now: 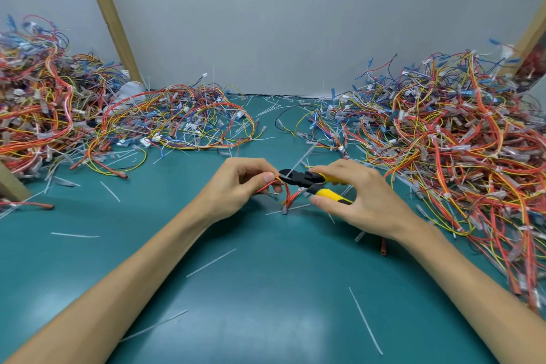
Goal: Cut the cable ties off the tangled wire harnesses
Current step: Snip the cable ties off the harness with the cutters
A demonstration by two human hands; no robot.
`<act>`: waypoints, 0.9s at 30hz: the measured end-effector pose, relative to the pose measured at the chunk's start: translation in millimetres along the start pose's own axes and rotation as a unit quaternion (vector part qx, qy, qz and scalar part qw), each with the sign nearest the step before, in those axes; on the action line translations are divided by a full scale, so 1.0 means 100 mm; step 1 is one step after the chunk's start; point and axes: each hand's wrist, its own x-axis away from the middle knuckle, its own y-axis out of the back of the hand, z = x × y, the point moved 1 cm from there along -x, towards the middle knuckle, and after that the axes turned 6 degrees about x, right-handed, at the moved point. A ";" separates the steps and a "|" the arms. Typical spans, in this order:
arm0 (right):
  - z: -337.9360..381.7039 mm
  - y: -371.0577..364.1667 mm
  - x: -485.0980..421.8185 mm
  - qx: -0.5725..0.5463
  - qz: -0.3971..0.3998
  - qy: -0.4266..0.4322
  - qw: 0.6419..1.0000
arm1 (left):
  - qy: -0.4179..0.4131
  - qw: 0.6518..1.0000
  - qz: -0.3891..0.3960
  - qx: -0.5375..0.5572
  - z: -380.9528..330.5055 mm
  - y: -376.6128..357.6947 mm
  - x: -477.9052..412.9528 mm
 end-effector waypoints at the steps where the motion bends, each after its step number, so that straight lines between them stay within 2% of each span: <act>1: 0.01 -0.02 0.00 0.001 0.004 -0.004 1.000 | 0.000 1.000 -0.001 0.001 0.00 0.01 0.00; 11: 0.02 -0.01 0.00 0.024 0.016 0.000 1.000 | -0.005 1.000 -0.004 -0.006 0.01 0.02 0.00; 18: 0.00 -0.04 -0.01 -0.018 0.051 -0.021 0.998 | -0.006 1.000 -0.004 -0.013 0.02 0.00 0.00; 27: -0.03 -0.08 0.02 0.018 0.047 -0.011 0.999 | -0.007 1.000 -0.003 0.006 0.01 0.00 0.01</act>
